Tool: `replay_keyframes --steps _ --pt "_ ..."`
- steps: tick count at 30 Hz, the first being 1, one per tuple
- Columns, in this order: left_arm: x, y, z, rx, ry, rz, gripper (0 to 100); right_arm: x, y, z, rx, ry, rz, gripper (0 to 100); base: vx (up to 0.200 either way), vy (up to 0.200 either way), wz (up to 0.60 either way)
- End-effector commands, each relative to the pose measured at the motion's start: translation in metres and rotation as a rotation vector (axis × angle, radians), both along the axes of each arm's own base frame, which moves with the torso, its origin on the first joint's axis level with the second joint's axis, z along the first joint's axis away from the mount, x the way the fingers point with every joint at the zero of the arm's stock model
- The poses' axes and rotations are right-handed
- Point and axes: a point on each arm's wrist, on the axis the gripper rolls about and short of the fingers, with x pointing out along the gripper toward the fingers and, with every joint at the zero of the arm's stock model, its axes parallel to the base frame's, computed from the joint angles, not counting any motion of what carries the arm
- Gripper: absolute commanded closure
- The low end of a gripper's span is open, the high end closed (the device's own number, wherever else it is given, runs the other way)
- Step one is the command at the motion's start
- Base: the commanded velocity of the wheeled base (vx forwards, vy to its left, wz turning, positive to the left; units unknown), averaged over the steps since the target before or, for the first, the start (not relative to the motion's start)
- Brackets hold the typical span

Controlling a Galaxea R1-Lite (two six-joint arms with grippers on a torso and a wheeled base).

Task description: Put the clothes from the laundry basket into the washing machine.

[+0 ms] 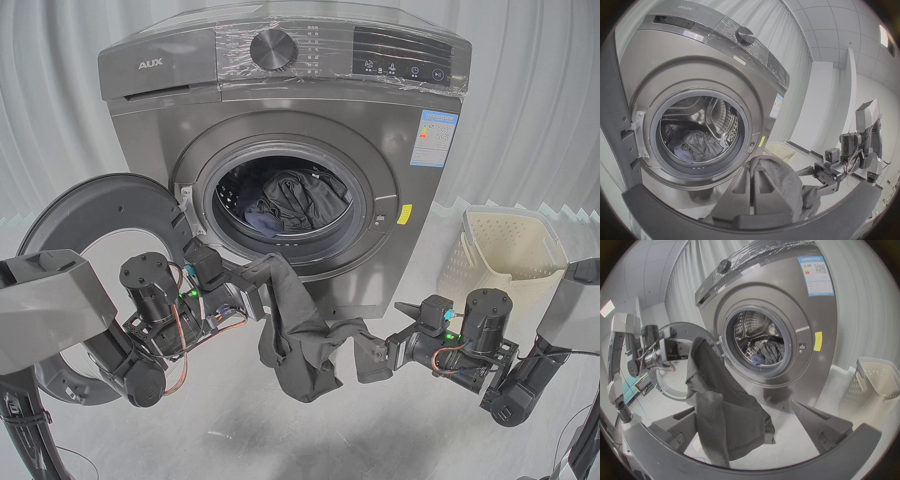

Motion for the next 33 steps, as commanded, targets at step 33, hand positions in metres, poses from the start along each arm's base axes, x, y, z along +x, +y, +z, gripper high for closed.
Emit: replay_keyframes --steps 33 --pt "0.001 0.000 -0.001 0.017 -0.016 0.007 100 0.016 0.063 -0.001 0.091 -0.100 0.216 0 0.000 0.000 0.00"
